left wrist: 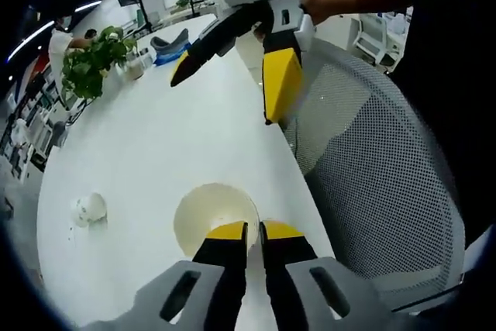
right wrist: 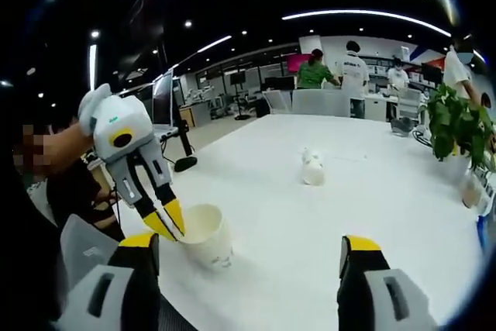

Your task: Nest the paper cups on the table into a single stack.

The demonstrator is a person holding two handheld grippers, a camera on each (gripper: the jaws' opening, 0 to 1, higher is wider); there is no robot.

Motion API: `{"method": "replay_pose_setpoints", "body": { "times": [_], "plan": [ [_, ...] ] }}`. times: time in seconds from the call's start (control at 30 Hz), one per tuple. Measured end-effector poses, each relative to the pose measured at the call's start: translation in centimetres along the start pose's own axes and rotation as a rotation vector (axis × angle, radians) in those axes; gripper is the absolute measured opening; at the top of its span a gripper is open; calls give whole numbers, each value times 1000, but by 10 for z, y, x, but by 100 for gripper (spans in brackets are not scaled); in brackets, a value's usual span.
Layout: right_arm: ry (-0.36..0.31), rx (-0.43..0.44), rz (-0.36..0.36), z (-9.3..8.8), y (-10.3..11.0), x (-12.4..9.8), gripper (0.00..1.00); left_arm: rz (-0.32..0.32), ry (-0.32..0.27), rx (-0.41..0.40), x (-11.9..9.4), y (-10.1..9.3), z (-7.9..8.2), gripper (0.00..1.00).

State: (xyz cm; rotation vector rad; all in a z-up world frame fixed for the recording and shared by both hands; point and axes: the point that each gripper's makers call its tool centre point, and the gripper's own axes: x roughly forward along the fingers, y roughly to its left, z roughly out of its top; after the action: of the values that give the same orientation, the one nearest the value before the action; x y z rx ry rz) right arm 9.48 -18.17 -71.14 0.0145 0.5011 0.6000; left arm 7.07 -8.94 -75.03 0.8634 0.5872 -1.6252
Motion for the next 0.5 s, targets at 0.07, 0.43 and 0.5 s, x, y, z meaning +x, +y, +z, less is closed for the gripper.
{"method": "replay_pose_setpoints", "body": {
  "times": [0.07, 0.43, 0.5],
  "plan": [
    [4, -8, -2, 2, -1, 1, 99, 31, -40, -13, -4, 4, 5, 20],
    [29, -64, -46, 13, -24, 6, 99, 193, -243, -206, -26, 22, 14, 55],
    [24, -69, -53, 17, -28, 7, 100, 219, -291, -250, -32, 25, 16, 58]
  ]
}}
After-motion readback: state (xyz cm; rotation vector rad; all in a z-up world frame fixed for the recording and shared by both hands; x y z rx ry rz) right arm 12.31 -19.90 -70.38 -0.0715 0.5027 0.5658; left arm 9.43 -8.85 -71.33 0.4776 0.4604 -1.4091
